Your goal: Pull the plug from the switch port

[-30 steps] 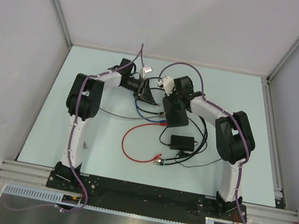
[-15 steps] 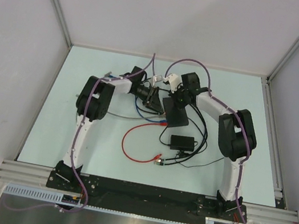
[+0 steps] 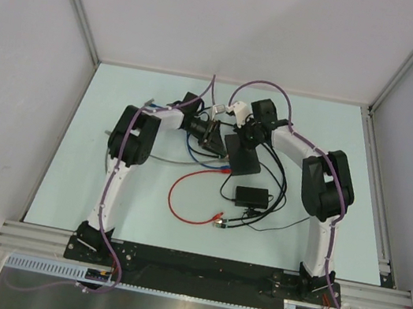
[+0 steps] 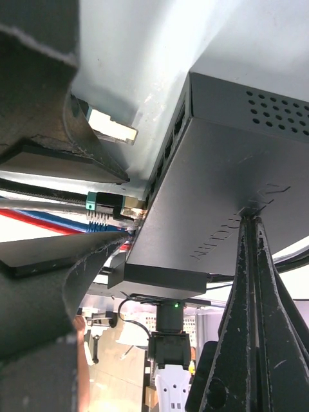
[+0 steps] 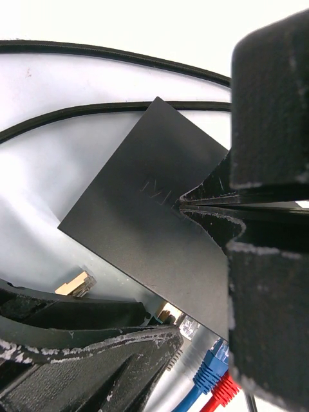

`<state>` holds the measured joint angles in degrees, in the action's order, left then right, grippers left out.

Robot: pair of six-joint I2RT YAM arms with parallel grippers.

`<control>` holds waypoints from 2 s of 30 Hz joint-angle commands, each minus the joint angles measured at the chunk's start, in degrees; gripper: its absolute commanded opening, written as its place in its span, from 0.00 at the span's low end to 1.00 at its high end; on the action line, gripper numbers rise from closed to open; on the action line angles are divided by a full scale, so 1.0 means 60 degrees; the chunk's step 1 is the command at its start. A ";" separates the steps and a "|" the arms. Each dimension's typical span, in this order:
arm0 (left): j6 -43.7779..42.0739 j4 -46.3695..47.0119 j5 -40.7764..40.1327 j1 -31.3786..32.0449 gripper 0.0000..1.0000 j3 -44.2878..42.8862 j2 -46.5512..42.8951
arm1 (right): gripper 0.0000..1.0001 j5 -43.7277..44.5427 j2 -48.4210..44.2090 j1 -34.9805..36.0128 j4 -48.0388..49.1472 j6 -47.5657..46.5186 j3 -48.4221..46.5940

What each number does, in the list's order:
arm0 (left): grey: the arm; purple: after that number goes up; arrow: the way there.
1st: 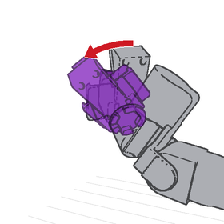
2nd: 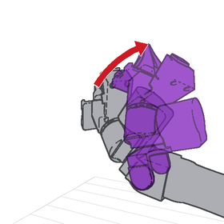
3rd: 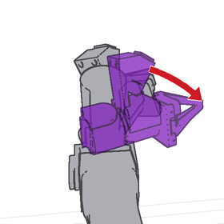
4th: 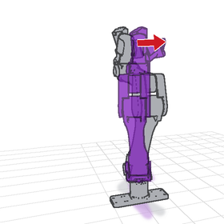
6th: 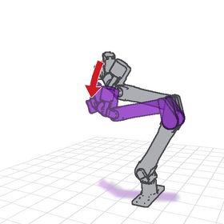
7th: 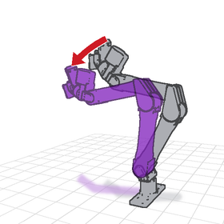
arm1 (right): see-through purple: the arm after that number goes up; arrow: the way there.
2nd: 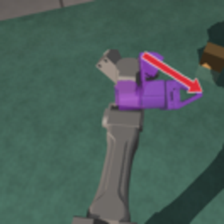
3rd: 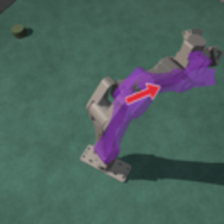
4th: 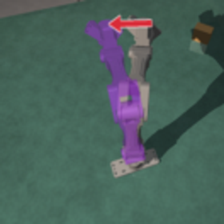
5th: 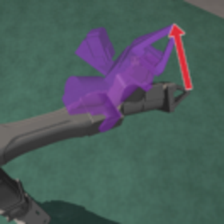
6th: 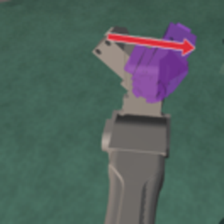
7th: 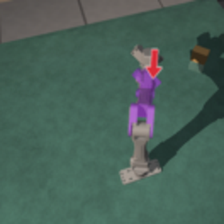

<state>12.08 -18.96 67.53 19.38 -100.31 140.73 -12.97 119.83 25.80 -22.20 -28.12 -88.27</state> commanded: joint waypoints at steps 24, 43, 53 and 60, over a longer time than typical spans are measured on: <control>-0.1031 -0.1805 -0.3592 0.0272 0.00 -0.1035 -0.0514 | 0.00 0.1063 0.1517 0.0006 -0.1706 -0.0104 0.0693; -0.1354 -0.1909 -0.1998 0.0345 0.00 -0.1125 -0.0309 | 0.00 0.1151 0.1547 0.0021 -0.1721 -0.0104 0.0678; -0.1353 -0.1864 -0.2157 0.0286 0.18 -0.1152 -0.0310 | 0.00 0.1151 0.1561 0.0036 -0.1721 -0.0147 0.0678; -0.1442 -0.1762 -0.1268 0.0126 0.48 -0.1079 0.0070 | 0.00 0.1210 0.1561 0.0065 -0.1735 -0.0133 0.0678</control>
<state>4.73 -30.17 55.94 20.71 -105.86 139.02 -11.18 120.22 26.46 -23.20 -28.12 -89.08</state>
